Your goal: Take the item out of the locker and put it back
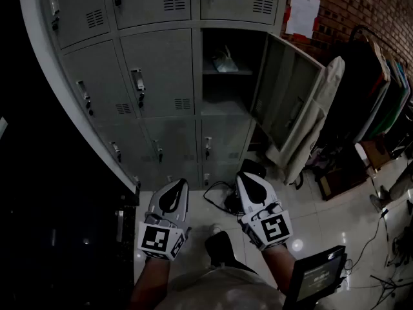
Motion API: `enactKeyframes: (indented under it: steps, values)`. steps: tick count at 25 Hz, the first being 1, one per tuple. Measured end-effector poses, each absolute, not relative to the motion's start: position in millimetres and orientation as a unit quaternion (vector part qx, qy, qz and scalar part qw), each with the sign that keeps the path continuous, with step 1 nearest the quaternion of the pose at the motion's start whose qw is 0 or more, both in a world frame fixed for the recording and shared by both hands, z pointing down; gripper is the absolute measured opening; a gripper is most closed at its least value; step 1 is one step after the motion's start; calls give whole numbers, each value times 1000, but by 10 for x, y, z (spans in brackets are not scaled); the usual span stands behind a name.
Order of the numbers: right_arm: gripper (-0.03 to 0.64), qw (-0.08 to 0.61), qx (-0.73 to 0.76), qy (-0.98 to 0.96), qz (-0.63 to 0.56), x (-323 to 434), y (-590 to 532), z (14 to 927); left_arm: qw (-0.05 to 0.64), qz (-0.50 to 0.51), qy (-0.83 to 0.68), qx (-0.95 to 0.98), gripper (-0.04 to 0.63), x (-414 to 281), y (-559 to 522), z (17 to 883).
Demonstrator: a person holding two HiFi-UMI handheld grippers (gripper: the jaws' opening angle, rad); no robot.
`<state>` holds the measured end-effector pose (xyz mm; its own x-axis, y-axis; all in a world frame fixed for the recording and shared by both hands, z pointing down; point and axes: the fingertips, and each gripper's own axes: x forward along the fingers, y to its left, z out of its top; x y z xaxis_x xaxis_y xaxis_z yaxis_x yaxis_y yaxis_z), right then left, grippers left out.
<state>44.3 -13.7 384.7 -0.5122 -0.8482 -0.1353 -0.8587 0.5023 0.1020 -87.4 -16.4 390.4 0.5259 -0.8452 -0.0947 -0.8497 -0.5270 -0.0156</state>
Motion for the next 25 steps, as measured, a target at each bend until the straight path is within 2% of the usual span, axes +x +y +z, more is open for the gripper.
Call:
enactKeyframes:
  steps: [12, 20, 23, 25]
  values:
    - [3, 22, -470, 877, 102, 672, -2257, 3547, 54, 37, 480, -875, 3, -476, -2207, 3639]
    - [3, 9, -493, 864, 99, 702, -3167, 3460, 40, 42, 451, -891, 2, -422, -2916, 3616]
    - [128, 7, -514, 850, 118, 751, -3533, 3336, 41, 38, 438, -897, 2, -401, -3077, 3627]
    - [254, 1, -528, 838, 137, 778, -3809, 3226, 48, 34, 432, -900, 2, -410, -3196, 3606]
